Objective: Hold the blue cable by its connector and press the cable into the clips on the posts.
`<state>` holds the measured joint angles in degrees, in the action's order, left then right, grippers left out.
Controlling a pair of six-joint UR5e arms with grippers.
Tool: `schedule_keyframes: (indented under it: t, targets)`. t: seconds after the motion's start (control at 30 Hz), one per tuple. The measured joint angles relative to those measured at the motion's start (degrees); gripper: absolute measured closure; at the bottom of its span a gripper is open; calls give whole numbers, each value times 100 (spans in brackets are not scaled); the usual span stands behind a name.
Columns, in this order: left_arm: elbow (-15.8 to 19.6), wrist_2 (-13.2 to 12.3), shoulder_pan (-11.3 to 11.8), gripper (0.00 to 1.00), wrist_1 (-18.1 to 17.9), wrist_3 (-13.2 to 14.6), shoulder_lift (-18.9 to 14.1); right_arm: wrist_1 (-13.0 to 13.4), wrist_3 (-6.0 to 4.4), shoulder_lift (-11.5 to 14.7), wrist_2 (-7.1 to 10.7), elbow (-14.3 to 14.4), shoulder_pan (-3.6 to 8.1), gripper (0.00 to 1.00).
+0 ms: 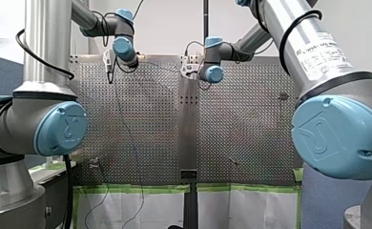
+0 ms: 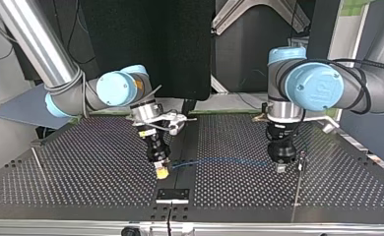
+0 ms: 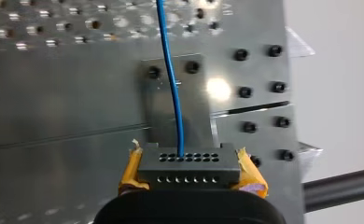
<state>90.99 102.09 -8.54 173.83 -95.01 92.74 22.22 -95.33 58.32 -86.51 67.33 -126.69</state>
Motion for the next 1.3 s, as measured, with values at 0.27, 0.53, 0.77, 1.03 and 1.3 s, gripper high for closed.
schedule_keyframes:
  t: [0.27,0.53,0.77,1.03,1.3]
  targets:
    - [185,94,-231,100,-195,75,241,54,-38,0,-123,357,34,100]
    - [462,469,-666,100,-556,56,608,422,-86,0,-293,784,75,100]
    - [823,637,-944,100,-924,30,821,522,146,0,-401,1132,36,100]
    - [1211,641,-1001,100,-1312,21,886,749,162,-4,-599,1501,44,100]
    - [1422,644,-1219,100,-1722,-21,1252,1129,139,-7,-668,1887,100,100]
